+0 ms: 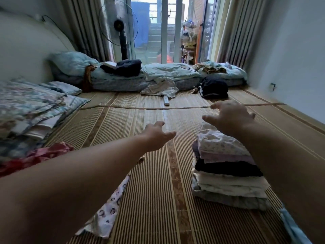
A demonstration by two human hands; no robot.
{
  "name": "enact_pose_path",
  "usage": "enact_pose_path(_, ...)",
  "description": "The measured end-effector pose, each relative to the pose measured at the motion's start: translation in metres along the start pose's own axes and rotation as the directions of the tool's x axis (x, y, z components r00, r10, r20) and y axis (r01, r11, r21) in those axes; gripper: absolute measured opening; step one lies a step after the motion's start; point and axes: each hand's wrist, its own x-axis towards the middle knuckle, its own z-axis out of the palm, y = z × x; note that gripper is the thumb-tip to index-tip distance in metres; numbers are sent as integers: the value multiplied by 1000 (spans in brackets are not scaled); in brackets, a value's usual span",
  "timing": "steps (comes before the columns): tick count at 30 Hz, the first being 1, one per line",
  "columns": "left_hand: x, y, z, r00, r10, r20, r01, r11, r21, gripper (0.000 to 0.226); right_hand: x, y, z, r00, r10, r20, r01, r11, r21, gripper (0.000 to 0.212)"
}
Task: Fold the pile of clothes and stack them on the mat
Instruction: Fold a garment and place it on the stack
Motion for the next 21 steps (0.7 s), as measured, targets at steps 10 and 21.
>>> enact_pose_path(10,-65,-209,-74,961,-269,-70,272,854,443,79,-22,-190,102,887,-389,247,379,921,91,55)
enact_pose_path(21,-100,-301,-55,971,-229,-75,238,863,446,43,-59,-241,252,895,-261,362,213,963,167,27)
